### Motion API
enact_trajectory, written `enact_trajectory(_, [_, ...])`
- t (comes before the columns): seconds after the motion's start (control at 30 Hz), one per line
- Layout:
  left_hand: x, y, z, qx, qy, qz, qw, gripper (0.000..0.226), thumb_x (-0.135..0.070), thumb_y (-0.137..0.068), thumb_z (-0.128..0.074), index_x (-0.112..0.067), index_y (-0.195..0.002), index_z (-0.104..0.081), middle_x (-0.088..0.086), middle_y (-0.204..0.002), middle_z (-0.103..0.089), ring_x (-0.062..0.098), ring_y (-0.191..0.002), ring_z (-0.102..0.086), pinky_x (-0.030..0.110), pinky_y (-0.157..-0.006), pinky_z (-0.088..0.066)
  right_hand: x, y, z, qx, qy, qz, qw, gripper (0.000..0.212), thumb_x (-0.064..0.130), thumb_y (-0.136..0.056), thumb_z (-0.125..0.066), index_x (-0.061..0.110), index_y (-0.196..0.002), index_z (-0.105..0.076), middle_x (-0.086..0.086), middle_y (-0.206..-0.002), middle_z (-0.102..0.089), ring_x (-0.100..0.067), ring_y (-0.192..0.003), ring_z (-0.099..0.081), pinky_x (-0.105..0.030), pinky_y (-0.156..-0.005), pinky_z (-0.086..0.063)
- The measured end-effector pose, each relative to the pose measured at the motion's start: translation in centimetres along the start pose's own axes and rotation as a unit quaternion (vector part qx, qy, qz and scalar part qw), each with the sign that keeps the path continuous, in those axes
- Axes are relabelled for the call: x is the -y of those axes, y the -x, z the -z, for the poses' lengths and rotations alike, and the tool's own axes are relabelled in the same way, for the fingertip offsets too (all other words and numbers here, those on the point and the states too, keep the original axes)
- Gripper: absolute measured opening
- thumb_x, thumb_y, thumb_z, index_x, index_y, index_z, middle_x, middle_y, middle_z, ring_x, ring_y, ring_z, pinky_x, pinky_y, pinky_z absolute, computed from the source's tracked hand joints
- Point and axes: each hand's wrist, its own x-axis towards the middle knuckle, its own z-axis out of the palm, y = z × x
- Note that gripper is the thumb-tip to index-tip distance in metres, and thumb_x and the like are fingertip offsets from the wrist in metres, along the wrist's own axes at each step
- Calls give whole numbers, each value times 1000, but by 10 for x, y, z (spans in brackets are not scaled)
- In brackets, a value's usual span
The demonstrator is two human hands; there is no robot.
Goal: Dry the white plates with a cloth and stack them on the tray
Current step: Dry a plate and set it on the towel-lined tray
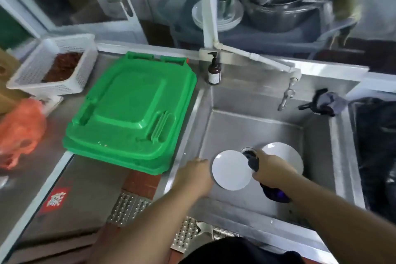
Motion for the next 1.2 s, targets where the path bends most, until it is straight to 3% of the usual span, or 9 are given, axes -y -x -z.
enact_trajectory(0.17, [-9, -39, -13, 57, -35, -58, 996, 34, -27, -91, -53, -18, -123, -62, 7, -124, -63, 32, -112, -63, 40, -92, -55, -25, 3, -10, -8, -62, -76, 995, 47, 34, -93, -63, 14, -133, -47, -3, -101, -52, -28, -92, -52, -38, -78, -47])
enact_trajectory(0.3, [-24, -61, -32, 98, -43, -77, 991, 37, -27, -91, -52, -19, -126, -60, 5, -127, -59, 32, -109, -62, 40, -89, -55, -50, 3, -22, -11, -111, -106, 988, 46, 36, -92, -63, 15, -131, -52, -9, -112, -61, -28, -92, -56, -37, -78, -51])
enact_trajectory(0.4, [-33, -76, -48, 110, -56, -77, 989, 35, -31, -92, -54, -18, -124, -61, 8, -129, -60, 35, -113, -62, 42, -93, -55, -69, -4, -31, -19, -157, -120, 980, 38, 35, -93, -64, 14, -124, -57, -8, -106, -63, -28, -90, -56, -33, -75, -45])
enact_trajectory(0.57, [-41, -99, -77, 137, -46, -46, 988, 40, -35, -91, -53, -21, -127, -60, 8, -129, -60, 35, -116, -62, 45, -96, -55, -96, -34, -46, 5, -244, -153, 958, 30, 35, -94, -64, 13, -115, -62, -2, -92, -63, -24, -85, -59, -33, -70, -45])
enact_trajectory(0.7, [-38, -116, -104, 160, -22, -13, 987, 38, -36, -91, -49, -25, -126, -61, 6, -127, -63, 34, -113, -63, 44, -93, -56, -110, -63, -63, 24, -329, -190, 925, 27, 31, -94, -65, 15, -115, -63, -7, -100, -66, -29, -95, -64, -39, -83, -54])
enact_trajectory(0.93, [-22, -160, -156, 216, -13, 31, 976, 34, -32, -94, -52, -22, -126, -63, 5, -129, -65, 32, -112, -64, 42, -93, -57, -118, -109, -97, 5, -429, -246, 869, 18, 30, -90, -67, 18, -104, -66, -8, -96, -71, -27, -88, -67, -36, -75, -53])
enact_trajectory(1.03, [-15, -183, -175, 228, -12, 49, 972, 32, -32, -94, -52, -20, -121, -63, 6, -124, -66, 32, -107, -64, 41, -90, -58, -116, -130, -111, 0, -448, -260, 855, 20, 29, -91, -66, 18, -107, -65, -7, -96, -70, -26, -88, -67, -36, -76, -52])
enact_trajectory(1.2, [-6, -221, -208, 217, 44, 114, 969, 44, -29, -100, -53, -10, -140, -57, 14, -142, -60, 36, -127, -57, 38, -102, -50, -115, -161, -137, 10, -451, -268, 851, 20, 28, -94, -64, 18, -111, -63, -4, -96, -68, -23, -87, -64, -39, -79, -54])
